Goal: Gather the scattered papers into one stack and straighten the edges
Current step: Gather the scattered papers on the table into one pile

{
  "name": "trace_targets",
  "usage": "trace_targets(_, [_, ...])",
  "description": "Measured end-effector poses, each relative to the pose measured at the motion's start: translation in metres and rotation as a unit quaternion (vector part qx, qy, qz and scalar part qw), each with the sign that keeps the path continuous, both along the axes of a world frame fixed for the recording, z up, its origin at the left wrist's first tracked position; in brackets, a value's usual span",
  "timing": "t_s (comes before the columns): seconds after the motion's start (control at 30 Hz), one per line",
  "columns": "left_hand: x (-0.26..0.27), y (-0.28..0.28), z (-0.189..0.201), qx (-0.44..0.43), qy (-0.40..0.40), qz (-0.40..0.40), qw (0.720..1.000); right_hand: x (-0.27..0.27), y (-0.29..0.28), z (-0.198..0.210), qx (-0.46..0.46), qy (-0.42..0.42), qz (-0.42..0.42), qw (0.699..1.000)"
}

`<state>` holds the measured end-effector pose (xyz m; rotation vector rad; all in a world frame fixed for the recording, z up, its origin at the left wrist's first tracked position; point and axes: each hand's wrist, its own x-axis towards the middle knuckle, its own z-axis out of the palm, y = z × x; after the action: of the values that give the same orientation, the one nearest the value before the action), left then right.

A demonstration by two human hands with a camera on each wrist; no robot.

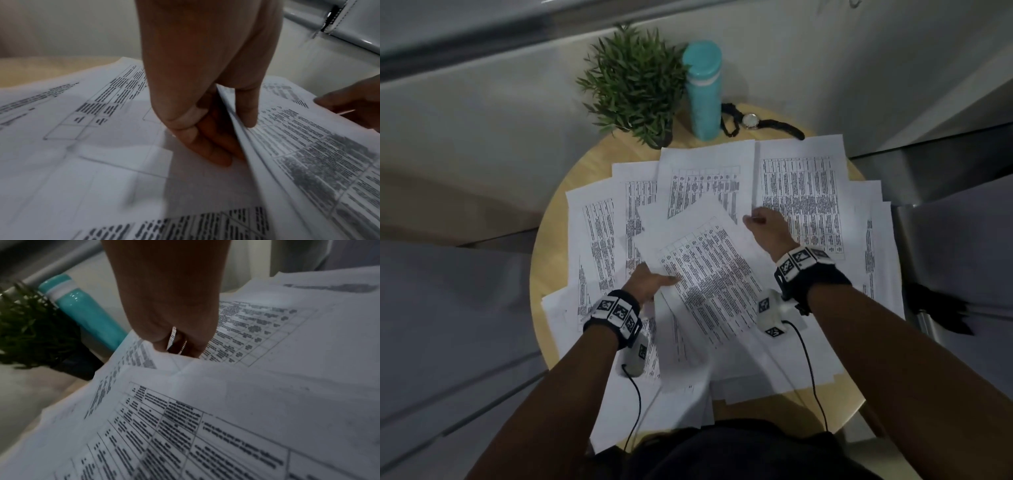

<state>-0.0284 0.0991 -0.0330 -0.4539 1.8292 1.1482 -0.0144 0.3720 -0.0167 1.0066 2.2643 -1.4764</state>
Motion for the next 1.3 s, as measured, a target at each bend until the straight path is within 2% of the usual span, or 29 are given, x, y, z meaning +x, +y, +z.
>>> trace_targets(0.07, [-0.005,-0.004,-0.006,-0.014,0.019,-0.022,0.999,0.005,0.006,-0.003,0.115,0.031,0.027,0.993])
trace_targets(0.17, [-0.009,-0.004,-0.006,-0.028,0.027,0.008,0.999,0.017,0.024,-0.003,0.256,0.028,0.032,0.966])
trace_targets(0.27, [-0.009,0.003,0.001,-0.009,0.032,0.047,0.998,0.032,0.042,0.002,0.322,0.025,0.018,0.946])
trace_targets(0.37, [-0.006,0.008,0.001,0.008,0.021,0.09,0.996,0.052,0.059,0.004,0.308,-0.015,0.073,0.948])
trace_targets(0.43, [-0.004,0.012,0.0,0.023,0.023,0.102,0.994,0.066,0.06,-0.001,0.231,-0.011,0.13,0.964])
trace_targets(0.53, [0.003,0.011,-0.025,0.029,0.003,0.115,0.993,0.082,0.038,-0.012,0.145,-0.009,0.215,0.966])
trace_targets(0.63, [0.011,0.007,-0.053,0.014,-0.011,0.126,0.992,0.087,0.012,-0.019,0.121,-0.021,0.252,0.96])
trace_targets(0.67, [0.012,0.018,-0.019,0.014,-0.015,0.122,0.992,0.088,0.005,-0.019,0.138,-0.014,0.242,0.96])
trace_targets(0.7, [0.011,0.018,-0.015,0.014,-0.017,0.123,0.992,0.092,0.003,-0.019,0.172,-0.003,0.207,0.963])
trace_targets(0.77, [0.01,0.014,-0.013,-0.004,-0.004,0.14,0.99,0.099,0.003,-0.014,0.228,-0.01,0.077,0.97])
trace_targets(0.83, [0.009,0.004,-0.023,-0.006,-0.003,0.152,0.988,0.104,0.003,-0.013,0.161,-0.065,-0.013,0.985])
trace_targets(0.87, [0.01,0.0,-0.029,0.004,-0.011,0.16,0.987,0.104,0.0,-0.013,0.111,-0.082,-0.015,0.99])
trace_targets(0.9, [0.011,-0.008,-0.05,0.004,-0.024,0.162,0.986,0.104,-0.005,-0.012,0.078,-0.088,0.013,0.993])
trace_targets(0.93, [0.012,-0.008,-0.048,0.016,-0.037,0.153,0.987,0.102,-0.01,-0.013,0.071,-0.085,0.067,0.992])
trace_targets(1.0, [0.016,0.006,-0.002,0.015,-0.035,0.134,0.99,0.102,-0.016,-0.012,0.092,-0.073,0.172,0.978])
trace_targets(1.03, [0.016,0.008,0.007,-0.002,-0.014,0.127,0.992,0.1,-0.014,-0.01,0.11,-0.06,0.182,0.975])
trace_targets(1.13, [0.003,-0.004,0.009,-0.029,0.028,0.123,0.992,0.089,0.021,-0.014,0.19,-0.015,0.119,0.975])
trace_targets(1.23, [-0.016,-0.032,-0.011,-0.065,0.061,0.147,0.985,0.072,0.076,-0.007,0.233,-0.078,0.018,0.969])
trace_targets(1.3, [-0.027,-0.04,-0.011,-0.077,0.049,0.147,0.985,0.061,0.103,-0.004,0.252,-0.147,0.003,0.957])
